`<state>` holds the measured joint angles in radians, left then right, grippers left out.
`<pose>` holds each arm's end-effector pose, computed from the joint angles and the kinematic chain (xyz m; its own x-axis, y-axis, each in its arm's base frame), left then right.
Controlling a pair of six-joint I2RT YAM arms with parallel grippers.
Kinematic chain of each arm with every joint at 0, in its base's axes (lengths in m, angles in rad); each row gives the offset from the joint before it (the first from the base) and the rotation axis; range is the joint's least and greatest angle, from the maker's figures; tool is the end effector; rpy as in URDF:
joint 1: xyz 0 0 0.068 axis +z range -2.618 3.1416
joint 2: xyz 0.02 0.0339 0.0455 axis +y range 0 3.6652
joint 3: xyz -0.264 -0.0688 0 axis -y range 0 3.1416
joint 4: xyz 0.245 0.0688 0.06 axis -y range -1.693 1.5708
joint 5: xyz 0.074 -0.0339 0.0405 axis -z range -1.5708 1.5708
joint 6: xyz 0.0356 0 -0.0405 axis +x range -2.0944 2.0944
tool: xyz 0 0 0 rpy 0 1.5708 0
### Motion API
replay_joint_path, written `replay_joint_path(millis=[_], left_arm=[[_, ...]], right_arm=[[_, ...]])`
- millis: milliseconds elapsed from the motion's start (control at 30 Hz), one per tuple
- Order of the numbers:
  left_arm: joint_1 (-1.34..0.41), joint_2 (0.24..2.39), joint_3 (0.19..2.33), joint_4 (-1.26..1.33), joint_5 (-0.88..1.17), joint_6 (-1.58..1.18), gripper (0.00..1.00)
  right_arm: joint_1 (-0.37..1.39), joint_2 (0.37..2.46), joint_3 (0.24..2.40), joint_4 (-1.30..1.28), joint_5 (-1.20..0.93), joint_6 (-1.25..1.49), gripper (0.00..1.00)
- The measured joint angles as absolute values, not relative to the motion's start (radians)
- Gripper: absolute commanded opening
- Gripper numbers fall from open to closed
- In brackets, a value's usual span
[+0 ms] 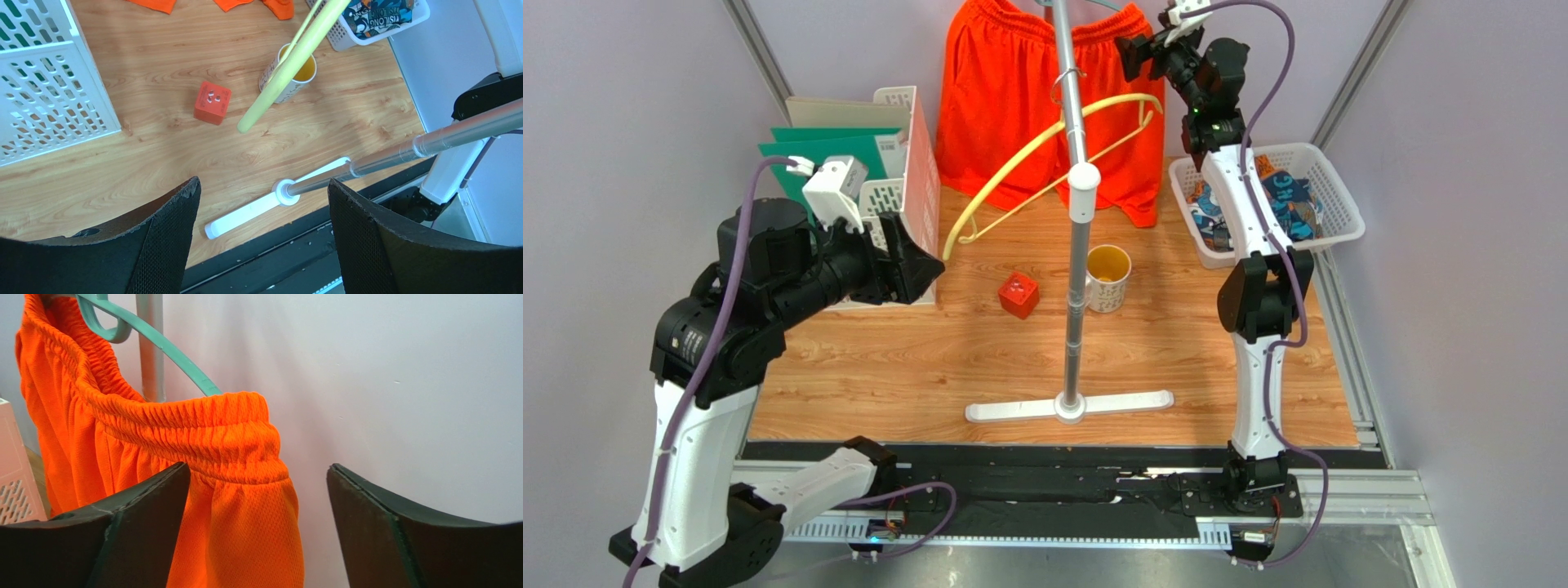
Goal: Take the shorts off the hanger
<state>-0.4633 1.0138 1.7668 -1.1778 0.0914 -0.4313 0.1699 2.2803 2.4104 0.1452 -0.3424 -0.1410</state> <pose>0.1040 -0.0556 0.5038 -0.5521 -0.1896 -0.8120 0.3177 0.8525 -0.4151 0.5210 0.1015 0.4343 0.3324 -0.0773 -0.9400 -0.4353 0.8715 -0.2256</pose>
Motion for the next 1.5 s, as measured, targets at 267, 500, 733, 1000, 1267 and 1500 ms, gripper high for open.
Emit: replay_joint_path(millis=[267,500,733,1000,1267,1500], left_arm=[[-0.454,1.111,1.829,-1.184,0.094,-0.405,0.8],[-0.422,1.126,1.841,-1.195,0.113,-0.39,0.8],[-0.41,1.12,1.843,-1.194,0.152,-0.367,0.8],[-0.405,1.093,1.843,-1.193,0.181,-0.339,0.8],[-0.405,1.069,1.84,-1.184,0.205,-0.336,0.8],[-0.405,1.055,1.819,-1.18,0.205,-0.337,0.8]], right_arm=[[0.203,2.334,2.413,0.212,-0.393,-0.171,0.4],[0.261,2.337,2.386,0.245,-0.43,-0.239,0.0],[0.27,2.252,2.248,0.293,-0.464,-0.299,0.0],[0.267,2.176,2.185,0.264,-0.462,-0.29,0.0],[0.267,2.141,2.175,0.21,-0.459,-0.296,0.0],[0.255,2.125,2.178,0.162,-0.47,-0.331,0.0]])
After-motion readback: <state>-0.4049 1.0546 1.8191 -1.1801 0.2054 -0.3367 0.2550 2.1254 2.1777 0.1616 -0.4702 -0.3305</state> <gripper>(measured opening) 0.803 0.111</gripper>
